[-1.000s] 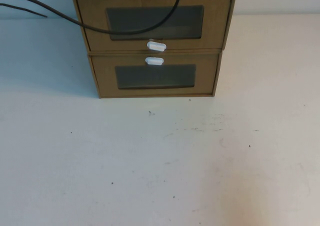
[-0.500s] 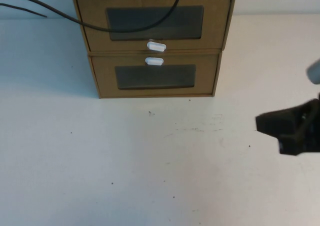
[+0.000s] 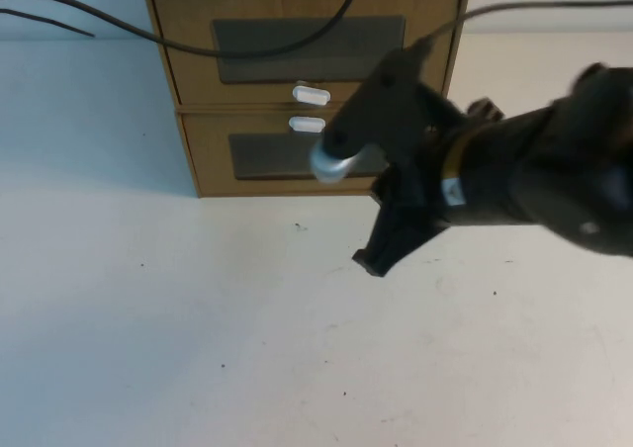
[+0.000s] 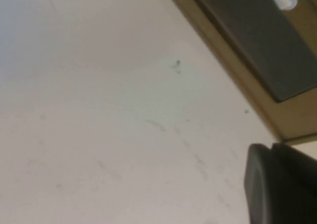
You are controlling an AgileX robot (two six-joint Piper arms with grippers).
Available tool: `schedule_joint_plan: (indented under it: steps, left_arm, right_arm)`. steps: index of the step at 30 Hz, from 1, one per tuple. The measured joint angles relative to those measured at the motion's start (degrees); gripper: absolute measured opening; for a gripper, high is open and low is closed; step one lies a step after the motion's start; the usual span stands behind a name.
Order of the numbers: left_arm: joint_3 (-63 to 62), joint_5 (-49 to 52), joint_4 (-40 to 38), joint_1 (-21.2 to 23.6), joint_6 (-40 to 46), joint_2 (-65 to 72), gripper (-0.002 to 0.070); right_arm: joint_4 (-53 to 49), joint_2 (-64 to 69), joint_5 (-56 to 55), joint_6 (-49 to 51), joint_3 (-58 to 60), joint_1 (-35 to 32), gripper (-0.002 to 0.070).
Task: Open the shoe box
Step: 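Pull the top drawer of the cardboard box fully open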
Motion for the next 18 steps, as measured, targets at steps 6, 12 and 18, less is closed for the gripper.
schedule_joint_plan:
  steps: [6, 12, 18]
  left_arm:
    - [0.0, 0.5, 0.0, 0.0, -1.7, -0.1, -0.0004]
    - [0.0, 1.1, 0.1, 0.0, -2.0, -0.3, -0.0004]
    - [0.0, 1.2, 0.1, 0.0, -2.3, -0.3, -0.0004]
  right_arm:
    - [-24.7, 6.4, 0.4, 9.7, -2.1, 5.1, -0.0013]
    - [-45.5, 12.1, 0.3, 21.3, -2.1, 7.5, 0.0005]
    - [-64.0, 16.2, -0.6, 35.3, -2.1, 7.6, 0.0144]
